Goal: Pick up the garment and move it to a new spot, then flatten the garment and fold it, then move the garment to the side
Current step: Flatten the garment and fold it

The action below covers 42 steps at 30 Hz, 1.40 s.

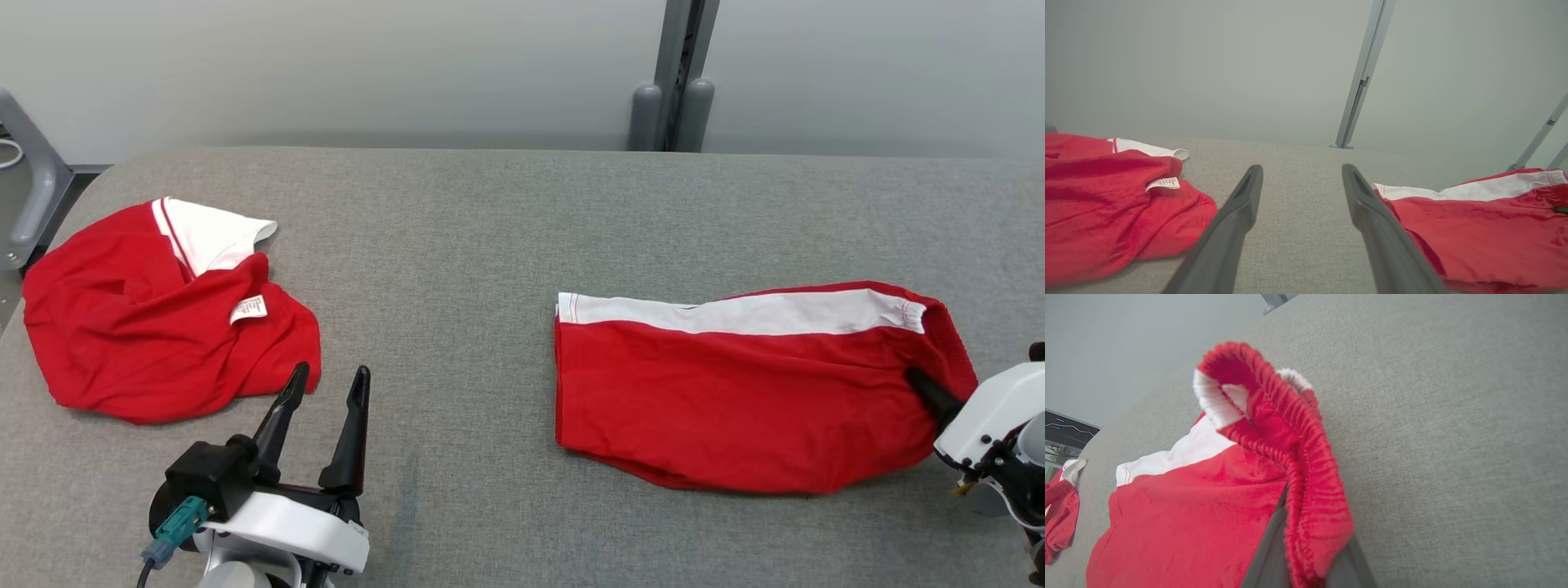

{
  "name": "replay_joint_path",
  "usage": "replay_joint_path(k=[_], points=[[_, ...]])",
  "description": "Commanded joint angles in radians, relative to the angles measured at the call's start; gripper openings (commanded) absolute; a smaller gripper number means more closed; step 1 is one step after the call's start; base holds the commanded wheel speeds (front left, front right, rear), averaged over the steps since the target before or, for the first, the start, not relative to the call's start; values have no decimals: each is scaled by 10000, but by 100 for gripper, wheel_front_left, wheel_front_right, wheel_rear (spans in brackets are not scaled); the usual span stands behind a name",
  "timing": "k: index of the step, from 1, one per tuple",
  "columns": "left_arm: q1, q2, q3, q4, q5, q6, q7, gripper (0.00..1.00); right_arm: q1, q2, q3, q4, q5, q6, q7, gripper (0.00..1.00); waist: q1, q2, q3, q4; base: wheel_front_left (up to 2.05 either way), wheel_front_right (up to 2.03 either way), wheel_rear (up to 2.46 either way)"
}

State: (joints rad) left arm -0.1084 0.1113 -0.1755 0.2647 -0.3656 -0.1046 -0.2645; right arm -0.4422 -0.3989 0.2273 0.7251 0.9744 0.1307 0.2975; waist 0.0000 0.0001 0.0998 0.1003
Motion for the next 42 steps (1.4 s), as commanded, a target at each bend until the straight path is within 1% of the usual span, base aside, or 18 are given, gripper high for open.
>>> replay_joint_path(k=[1,5,8,15,19,23,28,36,38,42], points=[[58,12,14,-2,55,-34,-15,100,-49,31,-127,-164,-87,6,78,0,0,-1,-49,-74,0,0,0],[78,-33,-30,49,89,-55,-15,100,140,291,-307,-850,-62,4,273,0,0,-1,-155,-105,0,0,0],[92,-65,-82,104,103,-72,-15,100,386,539,-510,-1538,219,4,566,0,0,-1,-239,-26,0,0,0],[143,-127,-88,215,21,-75,-15,100,984,1382,-1047,-3119,912,7,1688,0,0,-1,-337,330,0,0,0],[124,-167,-53,232,-2,-82,-15,100,1119,1910,-1276,-3552,1024,7,2086,0,0,-1,-305,537,0,0,0],[74,-195,-62,254,15,-93,-15,100,862,2600,-1633,-3365,778,7,2023,0,0,-1,-224,735,0,0,0],[-49,-236,-69,295,28,-102,-15,100,456,3186,-2017,-2765,528,7,1915,0,0,-1,-103,991,0,0,0],[-130,-297,-69,387,29,-132,-15,100,-144,3452,-2070,-1892,423,13,1627,0,0,-1,-8,1289,0,0,0],[-139,-323,-86,422,36,-139,-15,100,-272,3464,-1962,-1599,385,13,1578,0,0,-1,0,1352,0,0,0],[-145,-358,-78,455,40,-155,-15,100,-516,3455,-1480,-1089,768,13,1549,0,0,-1,20,1451,0,0,0]])
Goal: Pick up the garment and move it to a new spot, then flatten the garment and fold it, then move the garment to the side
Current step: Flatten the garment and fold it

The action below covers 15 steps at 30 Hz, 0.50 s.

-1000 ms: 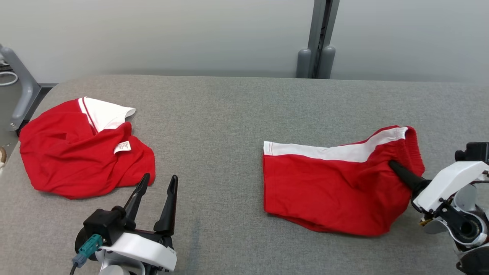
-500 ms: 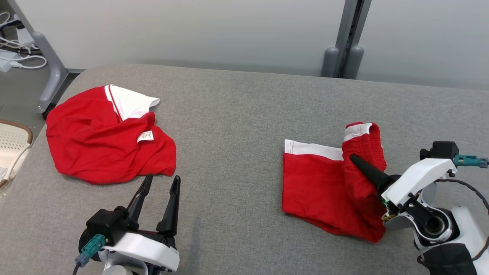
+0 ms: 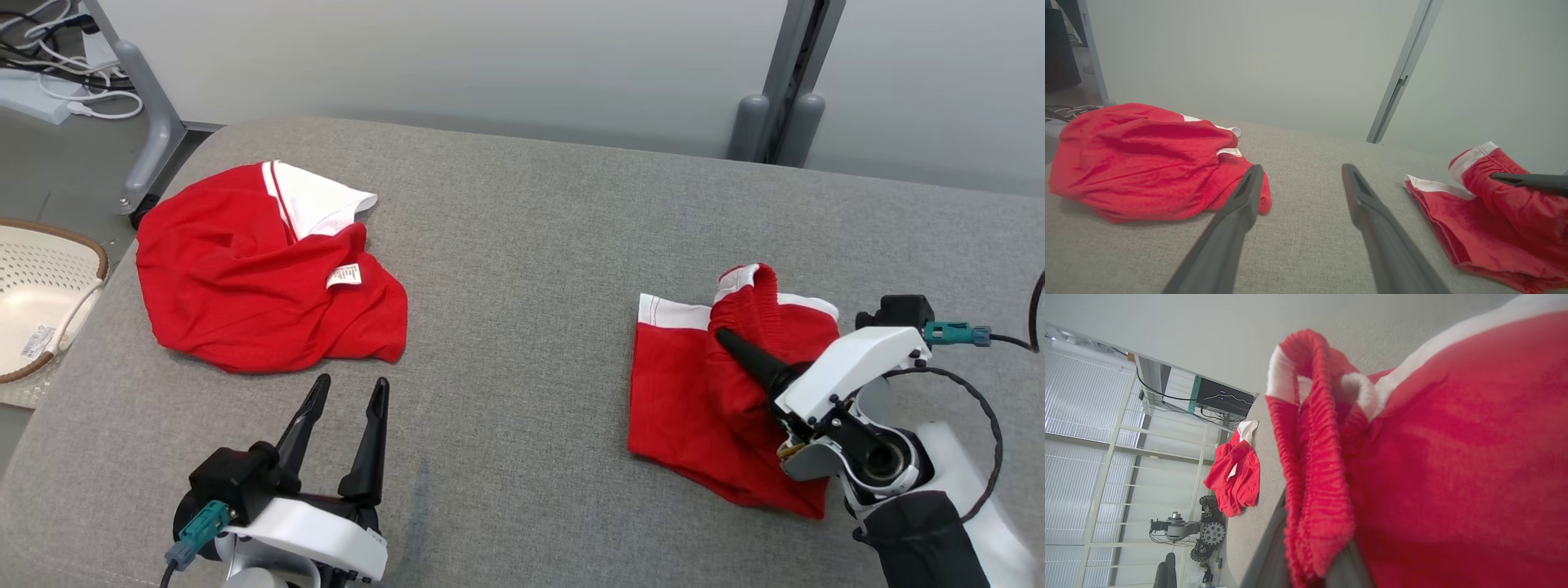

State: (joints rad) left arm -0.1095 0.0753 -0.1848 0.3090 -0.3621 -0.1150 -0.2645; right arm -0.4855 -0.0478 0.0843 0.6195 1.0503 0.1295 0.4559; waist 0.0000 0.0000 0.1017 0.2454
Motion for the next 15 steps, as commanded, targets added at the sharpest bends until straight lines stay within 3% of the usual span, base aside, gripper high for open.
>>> replay_joint_path(k=[1,3,8,10,11,12,13,15], points=[[-135,0,24,16,9,-54,-15,100,-126,-61,79,56,79,25,-102,0,0,0,6,12,0,0,0],[-148,-7,57,16,20,-40,-15,100,-262,-63,300,277,203,25,-249,9,0,0,25,12,0,0,0],[-195,-25,45,39,86,-55,-15,100,-655,-53,824,958,475,25,-574,16,0,0,49,13,0,0,0],[-203,-35,45,37,93,-55,-15,100,-784,-56,1024,1164,575,25,-700,26,0,0,55,11,0,0,0],[-204,-38,43,43,95,-59,-15,100,-838,-54,1093,1243,632,25,-727,39,0,0,56,10,0,0,0],[-203,-40,47,52,101,-61,-15,100,-871,-54,1164,1283,705,25,-784,91,0,0,55,7,0,0,0],[-200,-41,55,56,102,-64,-15,100,-909,-57,1249,1317,779,25,-813,100,0,0,51,1,0,0,0],[-187,-46,80,70,104,-67,-15,100,-997,-55,1405,1347,946,25,-895,100,0,0,42,-22,0,0,0]])
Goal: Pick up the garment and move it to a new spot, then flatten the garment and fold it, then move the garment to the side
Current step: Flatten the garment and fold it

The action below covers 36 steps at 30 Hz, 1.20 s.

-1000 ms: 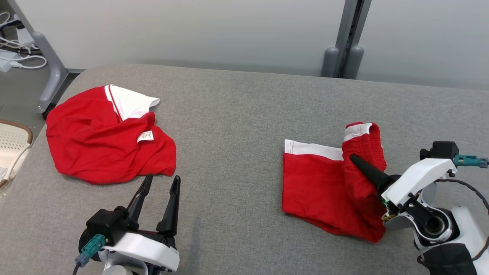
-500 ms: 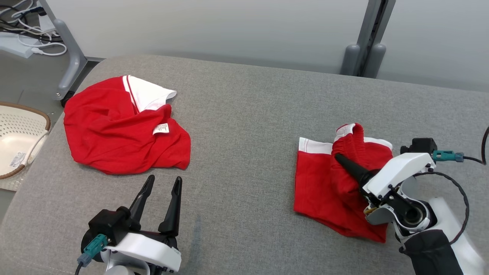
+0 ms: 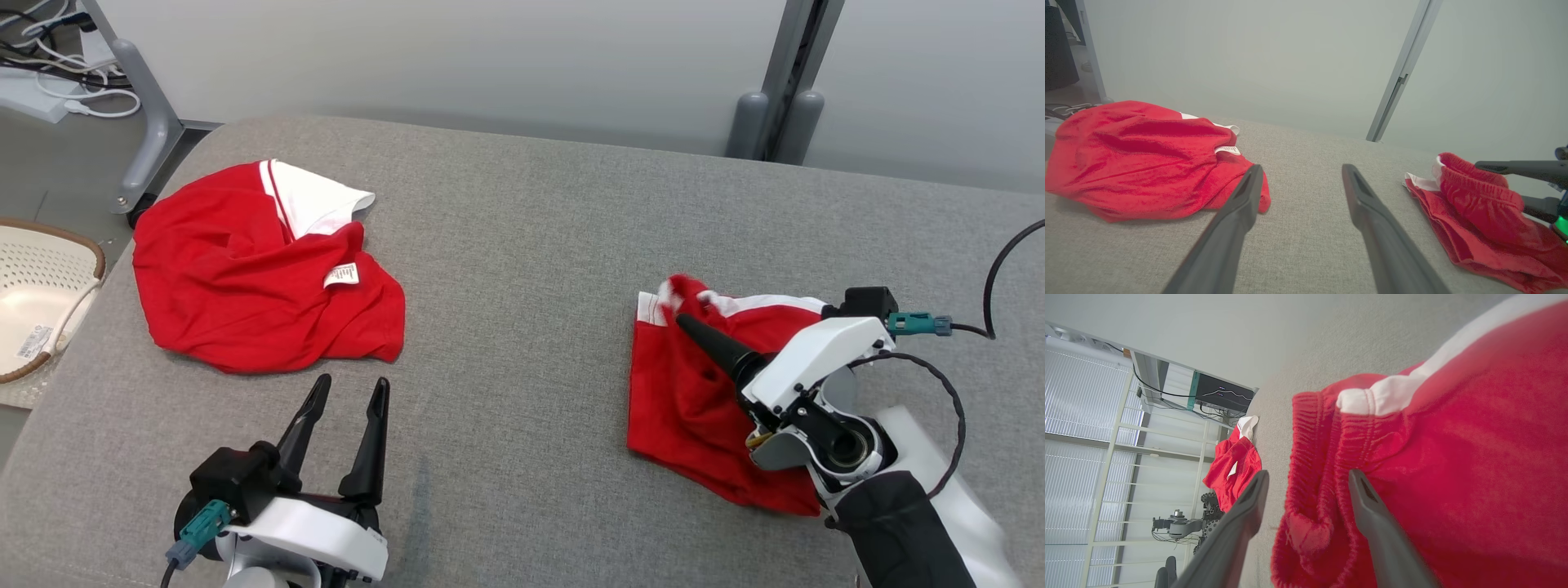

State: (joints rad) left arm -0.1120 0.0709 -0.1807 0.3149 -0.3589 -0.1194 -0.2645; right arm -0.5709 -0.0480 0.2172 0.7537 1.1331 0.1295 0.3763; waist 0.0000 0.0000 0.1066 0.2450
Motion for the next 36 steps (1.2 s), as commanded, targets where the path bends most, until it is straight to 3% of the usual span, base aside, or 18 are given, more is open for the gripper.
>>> replay_joint_path(k=[1,10,22,27,36], points=[[-156,-4,53,18,74,-24,-15,100,-171,-55,119,-19,166,25,-127,100,0,0,-11,-37,0,0,0],[-88,15,150,-7,104,-13,-15,100,-140,-136,265,-1035,493,25,-597,100,0,0,-142,-437,0,0,0],[140,69,214,-115,168,31,-15,100,883,-1625,-398,-2622,-474,25,-757,100,0,0,-378,-926,0,0,0],[137,99,213,-150,188,33,-15,100,1403,-1896,-806,-2586,-1164,25,-643,100,0,0,-403,-1075,0,0,0],[-155,194,76,-126,200,-10,-15,100,1393,-1260,-1088,-1105,-1635,25,586,100,0,0,-158,-971,0,0,0]])
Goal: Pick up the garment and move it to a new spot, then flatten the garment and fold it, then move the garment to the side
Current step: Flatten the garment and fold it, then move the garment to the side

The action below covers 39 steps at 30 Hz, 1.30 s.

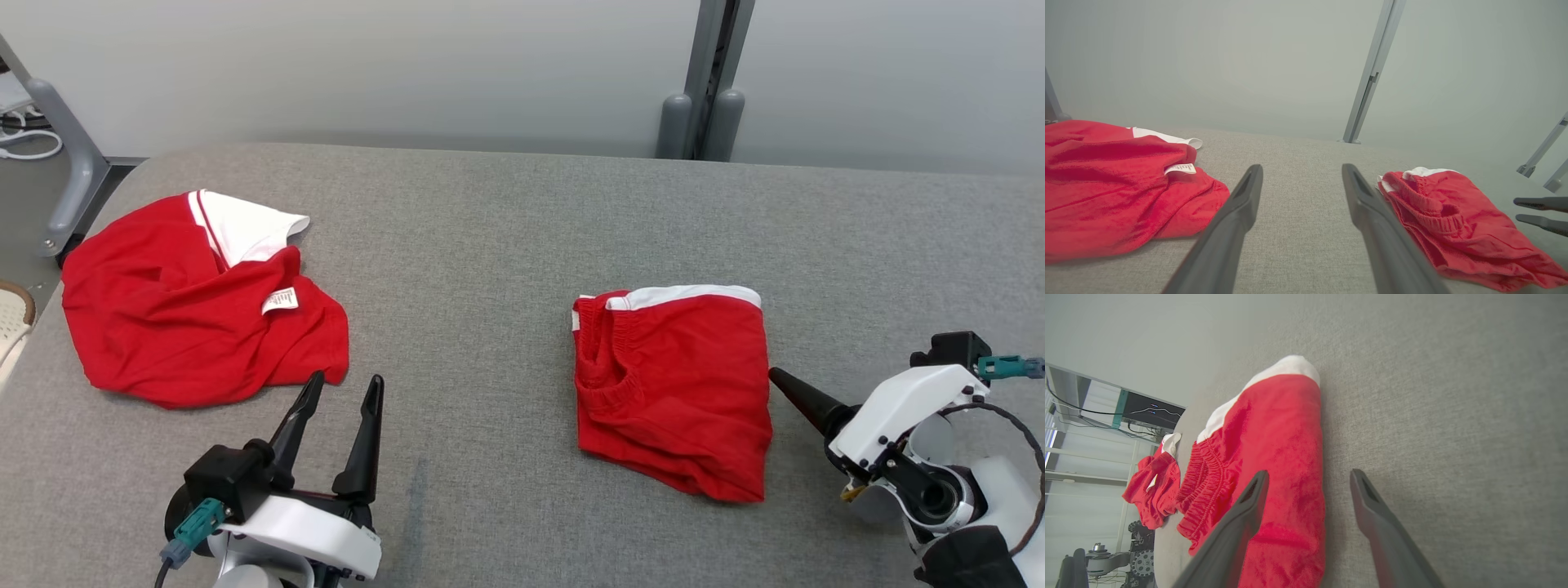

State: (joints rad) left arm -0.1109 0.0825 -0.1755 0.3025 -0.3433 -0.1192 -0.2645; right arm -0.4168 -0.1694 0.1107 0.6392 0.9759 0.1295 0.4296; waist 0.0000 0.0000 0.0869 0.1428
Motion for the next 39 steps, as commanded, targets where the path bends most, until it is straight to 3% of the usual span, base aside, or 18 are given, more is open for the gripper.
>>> replay_joint_path(k=[1,14,22,23,24,25,26,39], points=[[-193,89,13,3,38,-17,-15,100,-246,11,-69,249,-114,25,174,100,0,0,63,97,0,0,0],[-279,99,-15,78,-25,0,-15,100,-1420,516,-456,2759,-677,16,1494,100,0,0,195,633,0,0,0],[-285,34,18,41,-67,15,-15,100,-2030,630,-526,3487,-852,13,1710,100,0,0,376,850,0,0,0],[-295,23,25,35,-70,15,-15,100,-2096,632,-529,3510,-878,13,1696,71,0,0,388,867,0,0,0],[-295,23,25,35,-70,15,-15,100,-2096,632,-529,3510,-878,13,1696,71,0,0,388,867,0,0,0],[-295,14,35,30,-69,14,-15,100,-2155,632,-536,3530,-892,13,1681,24,0,0,396,878,0,0,0],[-289,6,47,28,-66,15,-15,100,-2200,619,-536,3526,-914,13,1657,0,0,0,398,883,0,0,0],[-181,-54,153,-32,9,37,-15,100,-2559,60,-279,2494,-935,16,1527,0,0,0,412,486,0,0,0]])
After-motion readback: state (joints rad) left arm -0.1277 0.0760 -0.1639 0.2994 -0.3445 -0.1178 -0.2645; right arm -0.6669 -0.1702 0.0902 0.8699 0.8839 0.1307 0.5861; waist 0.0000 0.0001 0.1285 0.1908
